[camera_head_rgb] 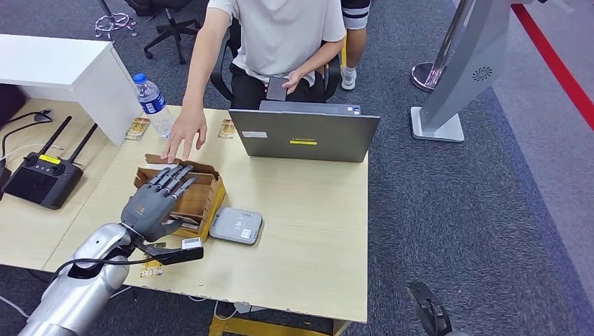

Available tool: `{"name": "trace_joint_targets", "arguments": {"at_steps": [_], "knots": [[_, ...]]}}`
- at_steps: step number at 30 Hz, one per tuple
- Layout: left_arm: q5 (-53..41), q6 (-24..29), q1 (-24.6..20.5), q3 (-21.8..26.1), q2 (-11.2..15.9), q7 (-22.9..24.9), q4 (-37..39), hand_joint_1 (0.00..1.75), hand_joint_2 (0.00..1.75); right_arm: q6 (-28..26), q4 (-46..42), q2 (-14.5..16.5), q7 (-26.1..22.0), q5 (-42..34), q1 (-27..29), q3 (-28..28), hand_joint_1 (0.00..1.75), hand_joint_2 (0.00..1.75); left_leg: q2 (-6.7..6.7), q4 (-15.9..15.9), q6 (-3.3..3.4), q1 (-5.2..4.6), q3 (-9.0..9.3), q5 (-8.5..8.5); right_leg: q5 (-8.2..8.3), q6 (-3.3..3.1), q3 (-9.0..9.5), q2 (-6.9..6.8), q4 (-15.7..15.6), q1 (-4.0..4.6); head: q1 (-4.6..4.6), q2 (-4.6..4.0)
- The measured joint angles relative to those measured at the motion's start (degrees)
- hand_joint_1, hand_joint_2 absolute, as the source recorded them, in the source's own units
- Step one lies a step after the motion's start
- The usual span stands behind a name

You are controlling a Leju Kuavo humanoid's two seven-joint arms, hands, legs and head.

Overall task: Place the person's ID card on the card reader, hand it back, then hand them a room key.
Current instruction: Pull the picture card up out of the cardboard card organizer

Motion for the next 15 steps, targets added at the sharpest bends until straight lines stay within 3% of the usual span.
{"name": "trace_joint_targets", "arguments": {"at_steps": [7, 11, 15], "knots": [[0.53, 0.11, 1.24, 0.0, 0.34, -1.07, -1.58, 0.0, 1.75, 0.01, 0.0, -0.01, -0.14, 0.03, -0.02, 0.0, 0.0, 0.0, -0.01, 0.0, 0.0, 0.0, 0.0, 0.0, 0.0, 0.0, 0.0, 0.0, 0.0, 0.0, -0.01, 0.0], [0.77, 0.07, 1.6, 0.0, 0.57, -1.24, -1.86, 1.75, 1.75, 0.01, 0.0, -0.01, -0.15, 0.04, -0.03, 0.0, 0.0, 0.0, -0.01, 0.0, 0.0, 0.0, 0.0, 0.0, 0.0, 0.0, 0.0, 0.0, 0.0, 0.0, -0.01, 0.0], [1.8, -0.91, 2.07, -0.01, 1.0, -2.37, -1.99, 1.75, 1.75, 0.06, 0.0, -0.01, -0.15, 0.13, -0.14, 0.0, 0.0, 0.0, 0.0, 0.0, 0.0, 0.01, 0.0, 0.0, 0.0, 0.0, 0.0, 0.0, 0.0, 0.0, 0.0, 0.0]]}}
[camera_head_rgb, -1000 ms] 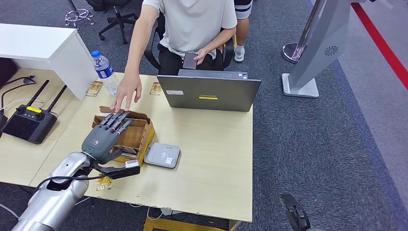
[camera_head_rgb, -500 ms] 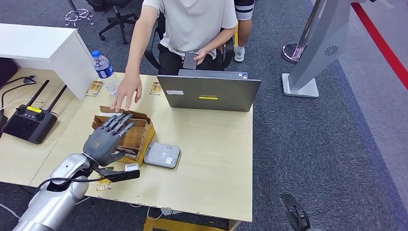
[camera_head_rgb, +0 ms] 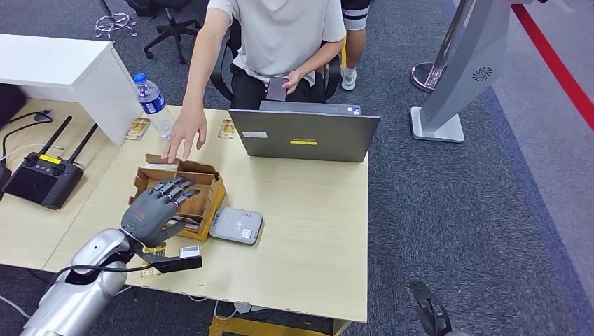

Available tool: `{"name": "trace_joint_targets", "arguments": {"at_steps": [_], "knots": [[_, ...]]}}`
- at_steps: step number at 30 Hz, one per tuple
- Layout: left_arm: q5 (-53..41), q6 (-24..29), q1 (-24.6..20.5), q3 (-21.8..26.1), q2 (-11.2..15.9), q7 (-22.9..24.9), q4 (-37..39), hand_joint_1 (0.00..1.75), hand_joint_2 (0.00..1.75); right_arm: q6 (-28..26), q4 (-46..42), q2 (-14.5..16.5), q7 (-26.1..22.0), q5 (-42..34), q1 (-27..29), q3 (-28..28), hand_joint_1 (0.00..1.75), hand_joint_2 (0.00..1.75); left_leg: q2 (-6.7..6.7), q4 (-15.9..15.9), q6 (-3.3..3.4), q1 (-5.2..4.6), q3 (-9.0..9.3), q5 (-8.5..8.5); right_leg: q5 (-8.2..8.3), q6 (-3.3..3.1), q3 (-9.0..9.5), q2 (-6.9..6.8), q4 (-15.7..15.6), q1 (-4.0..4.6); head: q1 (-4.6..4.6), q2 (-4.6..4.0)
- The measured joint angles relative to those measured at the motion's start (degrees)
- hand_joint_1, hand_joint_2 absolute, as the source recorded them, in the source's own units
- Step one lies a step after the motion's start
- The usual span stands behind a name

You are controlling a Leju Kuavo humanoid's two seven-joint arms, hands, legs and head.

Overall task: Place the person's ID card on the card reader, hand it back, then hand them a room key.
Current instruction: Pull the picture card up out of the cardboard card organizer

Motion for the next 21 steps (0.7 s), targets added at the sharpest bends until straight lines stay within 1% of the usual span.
{"name": "trace_joint_targets", "arguments": {"at_steps": [7, 15, 18, 21], "knots": [[1.49, -1.88, 0.99, 0.0, 2.09, -1.23, -0.52, 1.75, 1.75, 0.1, 0.04, 0.0, 0.0, 0.02, -0.22, 0.0, 0.0, 0.0, -0.01, 0.0, 0.0, 0.0, -0.01, 0.0, -0.01, 0.0, 0.0, -0.01, 0.0, 0.0, -0.01, 0.0], [1.64, -2.24, 1.52, -0.02, 2.76, -1.93, -0.98, 1.75, 1.75, 0.19, 0.08, 0.0, 0.01, 0.04, -0.44, 0.0, 0.0, 0.0, -0.01, 0.0, 0.0, 0.0, -0.01, 0.0, -0.01, 0.01, 0.0, -0.01, 0.0, 0.0, 0.01, 0.0], [1.68, -1.06, 1.61, -0.01, 2.9, -2.9, -1.19, 1.75, 1.75, 0.26, 0.11, 0.0, 0.12, 0.08, -0.61, 0.0, 0.0, 0.0, -0.01, 0.0, 0.0, 0.0, 0.0, 0.0, -0.01, 0.0, 0.0, -0.01, 0.0, 0.0, 0.0, 0.0], [1.32, 1.68, 1.99, -0.02, 2.35, -3.75, -1.99, 1.75, 1.75, 0.15, 0.2, 0.02, 0.18, 0.09, -0.75, 0.0, 0.0, 0.0, -0.02, 0.01, 0.0, 0.0, 0.0, 0.0, -0.01, 0.01, 0.0, -0.02, 0.0, 0.0, -0.01, 0.0]]}}
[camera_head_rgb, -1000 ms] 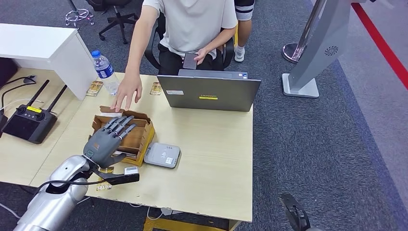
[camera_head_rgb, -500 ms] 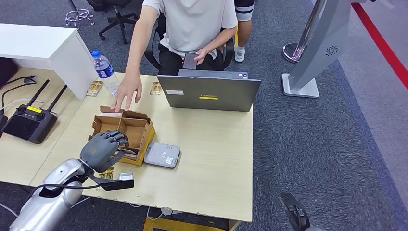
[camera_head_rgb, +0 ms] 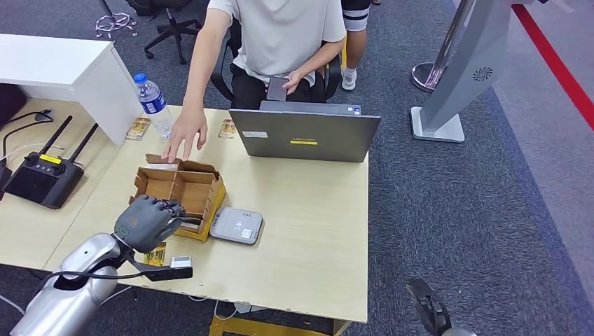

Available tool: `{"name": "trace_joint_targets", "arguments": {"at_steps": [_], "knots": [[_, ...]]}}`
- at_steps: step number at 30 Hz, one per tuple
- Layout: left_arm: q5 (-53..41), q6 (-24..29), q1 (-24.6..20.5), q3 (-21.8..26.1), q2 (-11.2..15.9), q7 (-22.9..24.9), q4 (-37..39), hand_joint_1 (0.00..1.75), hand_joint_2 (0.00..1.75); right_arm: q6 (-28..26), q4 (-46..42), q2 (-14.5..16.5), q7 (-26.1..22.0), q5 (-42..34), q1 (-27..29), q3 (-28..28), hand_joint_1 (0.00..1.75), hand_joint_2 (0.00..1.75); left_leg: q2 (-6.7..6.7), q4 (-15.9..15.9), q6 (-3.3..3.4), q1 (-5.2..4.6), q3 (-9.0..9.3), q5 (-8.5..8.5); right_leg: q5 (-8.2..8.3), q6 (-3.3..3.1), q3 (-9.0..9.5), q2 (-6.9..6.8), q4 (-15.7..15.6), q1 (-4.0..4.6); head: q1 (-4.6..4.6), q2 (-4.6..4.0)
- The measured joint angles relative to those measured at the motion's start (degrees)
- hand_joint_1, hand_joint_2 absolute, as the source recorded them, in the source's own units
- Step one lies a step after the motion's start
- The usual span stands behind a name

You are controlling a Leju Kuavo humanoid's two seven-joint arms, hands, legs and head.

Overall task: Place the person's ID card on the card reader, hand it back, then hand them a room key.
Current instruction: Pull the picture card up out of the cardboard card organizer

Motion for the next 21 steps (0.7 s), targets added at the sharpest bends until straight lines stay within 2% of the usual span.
{"name": "trace_joint_targets", "arguments": {"at_steps": [7, 12, 15, 18, 21], "knots": [[1.01, 13.17, 2.53, 0.02, -2.75, -5.43, -6.4, 1.75, 1.75, -0.12, 0.27, 0.01, 0.03, 0.81, -0.56, 0.0, 0.0, 0.0, 0.0, 0.0, 0.02, -0.03, -0.01, -0.02, 0.0, 0.01, 0.0, 0.0, -0.01, -0.02, 0.01, 0.0], [3.3, 22.23, 5.06, 0.02, -5.17, -10.33, -14.6, 1.75, 1.75, -0.21, 0.62, 0.05, 0.61, 0.98, -1.31, 0.0, 0.0, 0.0, 0.0, 0.01, 0.03, -0.03, -0.01, -0.03, 0.0, 0.01, 0.0, 0.0, -0.01, -0.02, 0.0, 0.0], [4.8, 26.69, 5.24, 0.02, -7.06, -10.97, -20.19, 1.75, 1.75, -0.21, 0.81, 0.2, 1.15, 1.41, -1.88, 0.01, 0.0, 0.0, -0.01, 0.01, 0.03, -0.03, -0.01, -0.03, 0.0, 0.01, 0.0, -0.02, -0.02, -0.02, 0.0, 0.0], [4.68, 27.62, 3.47, 0.02, -9.22, -9.67, -23.88, 1.75, 1.75, -0.19, 1.0, 0.6, 1.78, 2.09, -2.46, 0.07, 0.0, 0.0, -0.03, 0.01, 0.05, -0.03, 0.0, 0.0, 0.01, 0.01, 0.0, -0.06, -0.02, -0.02, -0.01, 0.0], [1.93, 22.91, -3.07, 0.02, -11.72, -3.82, -23.57, 1.75, 1.75, 0.01, 1.24, 1.29, 2.56, 3.03, -3.3, 0.3, 0.0, 0.0, -0.26, 0.03, 0.07, 0.0, -0.09, 0.21, 0.08, 0.04, -0.01, -0.3, -0.01, -0.01, 0.0, 0.0]]}}
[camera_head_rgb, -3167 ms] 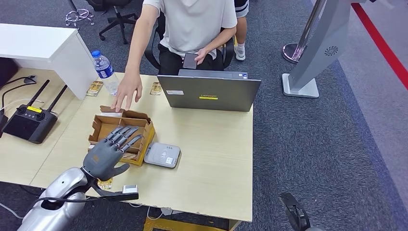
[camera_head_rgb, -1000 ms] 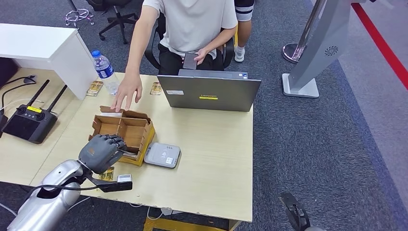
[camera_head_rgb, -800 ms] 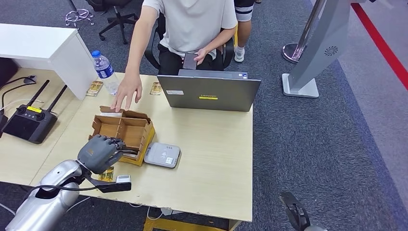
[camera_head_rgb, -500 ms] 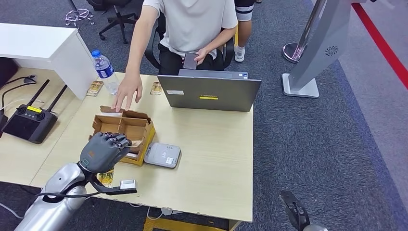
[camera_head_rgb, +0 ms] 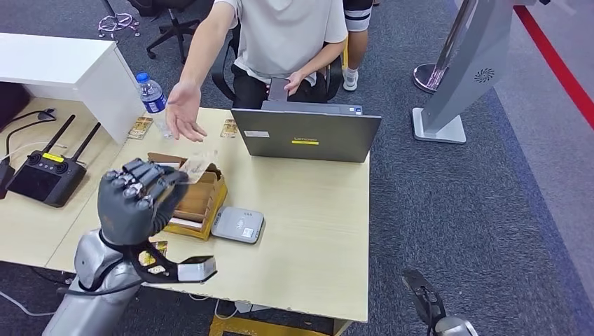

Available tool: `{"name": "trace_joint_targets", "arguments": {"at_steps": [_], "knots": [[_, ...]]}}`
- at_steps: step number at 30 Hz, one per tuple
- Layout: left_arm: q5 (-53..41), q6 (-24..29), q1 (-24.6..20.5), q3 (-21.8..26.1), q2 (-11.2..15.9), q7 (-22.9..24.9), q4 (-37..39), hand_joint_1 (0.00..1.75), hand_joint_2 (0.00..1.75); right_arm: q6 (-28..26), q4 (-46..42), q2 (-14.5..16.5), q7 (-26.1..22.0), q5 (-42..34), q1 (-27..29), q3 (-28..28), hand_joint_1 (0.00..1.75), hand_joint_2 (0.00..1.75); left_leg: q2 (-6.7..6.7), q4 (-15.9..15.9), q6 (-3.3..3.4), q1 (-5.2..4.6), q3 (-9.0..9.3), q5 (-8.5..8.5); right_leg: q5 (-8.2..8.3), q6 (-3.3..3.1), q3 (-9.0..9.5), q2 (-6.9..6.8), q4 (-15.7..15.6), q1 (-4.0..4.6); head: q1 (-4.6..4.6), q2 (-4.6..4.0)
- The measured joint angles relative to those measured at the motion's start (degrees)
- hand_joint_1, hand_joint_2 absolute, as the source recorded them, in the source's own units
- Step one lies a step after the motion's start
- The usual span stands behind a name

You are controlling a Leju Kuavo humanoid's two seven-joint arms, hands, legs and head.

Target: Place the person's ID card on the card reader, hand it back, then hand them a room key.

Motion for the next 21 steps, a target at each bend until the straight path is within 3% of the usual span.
{"name": "trace_joint_targets", "arguments": {"at_steps": [3, 7, 11, 15, 19, 21], "knots": [[-3.52, -6.39, -11.31, -0.03, -3.07, 5.92, 7.16, 1.75, 1.75, 0.24, 0.27, 1.09, 0.99, 0.87, -1.75, 0.31, 0.0, 0.0, -0.18, -0.01, -0.08, 0.01, -0.08, 0.24, 0.21, -0.03, -0.04, -0.16, 0.01, 0.01, -0.01, 0.0], [-6.58, -10.82, -23.2, -0.74, -7.16, 9.01, 19.53, 1.75, 1.75, 0.88, 0.6, 2.43, 1.83, 1.84, -3.2, 0.83, 0.0, 0.0, -0.09, 0.0, -0.06, 0.0, -0.07, 0.39, 0.41, -0.04, -0.08, -0.07, 0.01, 0.0, -0.04, 0.0], [-7.68, -12.8, -29.59, -1.86, -10.46, 10.56, 28.48, 1.75, 1.75, 1.35, 0.89, 3.19, 2.31, 2.11, -3.83, 1.39, 0.0, 0.0, -0.07, 0.02, -0.03, -0.04, -0.09, 0.42, 0.45, -0.04, -0.08, -0.01, 0.0, -0.01, -0.02, 0.0], [-7.9, -13.64, -32.72, -2.57, -12.56, 11.49, 33.68, 1.75, 1.75, 1.83, 1.09, 3.48, 2.4, 2.11, -4.18, 1.55, 0.0, 0.0, -0.03, 0.02, 0.01, -0.05, -0.11, 0.37, 0.43, -0.02, -0.12, 0.04, -0.01, -0.02, -0.02, 0.0], [-7.9, -13.9, -33.98, -2.73, -13.43, 11.93, 37.0, 0.0, 1.75, 2.0, 1.25, 3.52, 2.39, 2.11, -4.37, 1.61, 0.0, 0.0, -0.02, 0.02, 0.02, -0.04, -0.15, 0.34, 0.4, 0.0, -0.17, 0.05, -0.01, -0.01, -0.02, 0.0], [-7.83, -13.83, -34.35, -2.84, -13.55, 12.15, 38.2, 0.0, 1.75, 2.08, 1.27, 3.52, 2.34, 2.16, -4.4, 1.61, 0.0, 0.0, -0.02, 0.01, 0.02, -0.04, -0.17, 0.34, 0.39, 0.0, -0.19, 0.06, -0.01, -0.01, -0.02, 0.0]]}}
